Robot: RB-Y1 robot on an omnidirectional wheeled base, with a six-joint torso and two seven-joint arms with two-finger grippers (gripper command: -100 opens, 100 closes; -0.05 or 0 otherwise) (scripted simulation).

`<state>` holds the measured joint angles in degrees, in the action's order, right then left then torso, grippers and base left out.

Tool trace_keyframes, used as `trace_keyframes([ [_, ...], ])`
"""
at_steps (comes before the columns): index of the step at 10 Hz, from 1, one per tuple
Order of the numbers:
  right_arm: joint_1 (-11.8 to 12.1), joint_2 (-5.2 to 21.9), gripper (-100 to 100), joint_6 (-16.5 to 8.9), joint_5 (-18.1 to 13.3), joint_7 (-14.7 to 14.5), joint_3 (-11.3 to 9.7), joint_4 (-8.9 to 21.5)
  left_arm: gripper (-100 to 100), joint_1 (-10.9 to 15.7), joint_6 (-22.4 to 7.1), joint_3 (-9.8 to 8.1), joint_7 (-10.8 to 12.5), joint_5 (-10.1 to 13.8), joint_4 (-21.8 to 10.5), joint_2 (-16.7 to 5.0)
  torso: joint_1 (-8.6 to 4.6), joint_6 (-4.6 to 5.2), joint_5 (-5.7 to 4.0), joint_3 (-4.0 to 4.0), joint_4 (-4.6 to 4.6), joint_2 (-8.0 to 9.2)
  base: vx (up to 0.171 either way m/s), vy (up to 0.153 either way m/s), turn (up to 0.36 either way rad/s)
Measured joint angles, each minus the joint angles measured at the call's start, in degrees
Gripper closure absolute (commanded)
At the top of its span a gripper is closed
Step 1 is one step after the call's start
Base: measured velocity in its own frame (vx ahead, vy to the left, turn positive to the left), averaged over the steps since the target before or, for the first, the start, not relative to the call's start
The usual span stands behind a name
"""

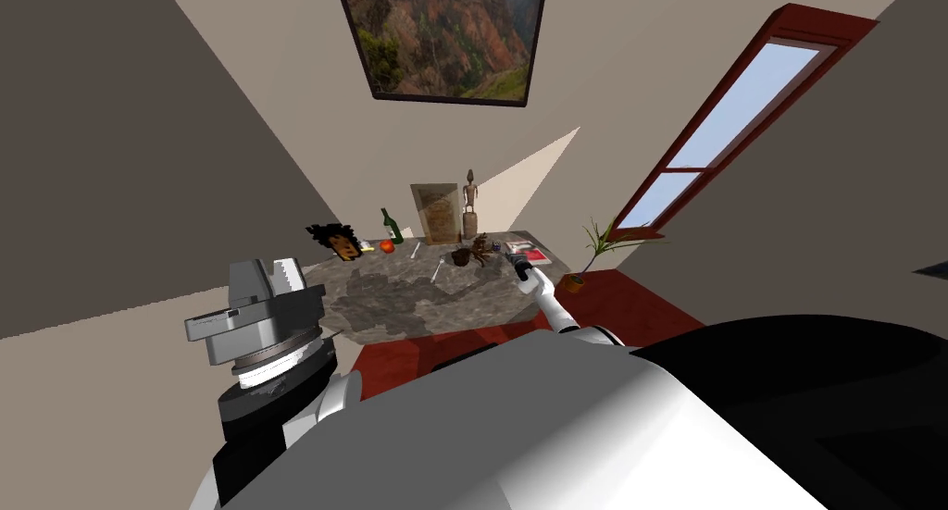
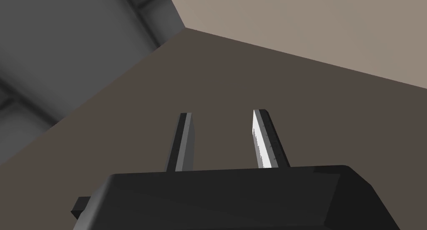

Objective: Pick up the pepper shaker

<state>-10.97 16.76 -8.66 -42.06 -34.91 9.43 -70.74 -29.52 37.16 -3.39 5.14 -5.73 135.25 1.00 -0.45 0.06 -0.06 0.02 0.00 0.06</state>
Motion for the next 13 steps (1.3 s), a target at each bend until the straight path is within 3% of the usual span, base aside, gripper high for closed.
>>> trace_keyframes([
  [3,-1.72,1.93,-100,-3.57,2.37,1.10,-2.83,2.62,0,-0.01,0.00,0.00,0.00,0.00,0.00,0.00,0.04,0.03,0.01,-0.07,-0.03,-0.12,-0.014,-0.052,0.057],
  [7,-3.78,3.32,-100,-6.06,2.81,0.06,-3.58,5.93,0,-0.02,0.00,0.00,0.00,0.00,0.00,0.00,0.19,0.01,0.05,-0.24,-0.08,-0.45,0.040,-0.017,0.054],
  [8,-3.86,3.39,0,-6.29,2.80,-0.19,-3.59,5.96,0,-0.02,0.00,0.00,0.00,0.00,0.01,0.00,0.22,0.03,0.04,-0.23,-0.09,-0.38,0.006,-0.003,-0.002],
  [9,-3.85,3.38,-100,-6.27,2.81,-0.16,-3.59,5.96,0,-0.01,0.00,0.00,0.00,0.00,0.00,0.01,0.26,0.03,0.05,-0.16,-0.07,-0.27,-0.072,-0.044,0.331],
  [10,-4.28,5.34,-100,-6.93,2.99,1.18,-4.98,8.02,0,0.01,0.00,0.01,0.00,0.00,0.00,0.00,0.12,-0.03,0.03,-0.03,-0.02,-0.02,-0.093,-0.073,0.379],
  [12,-4.25,6.22,-100,-8.41,2.92,4.46,-6.29,8.88,0,-0.01,0.00,0.00,0.00,0.00,0.00,0.00,0.07,0.05,0.01,0.03,0.01,0.04,-0.083,-0.053,0.220],
  [13,-4.41,7.58,-100,-9.07,2.25,6.29,-7.39,10.77,0,0.01,0.00,0.00,0.00,0.00,0.00,0.00,0.06,-0.02,0.01,0.09,0.03,0.17,-0.106,-0.055,0.362],
])
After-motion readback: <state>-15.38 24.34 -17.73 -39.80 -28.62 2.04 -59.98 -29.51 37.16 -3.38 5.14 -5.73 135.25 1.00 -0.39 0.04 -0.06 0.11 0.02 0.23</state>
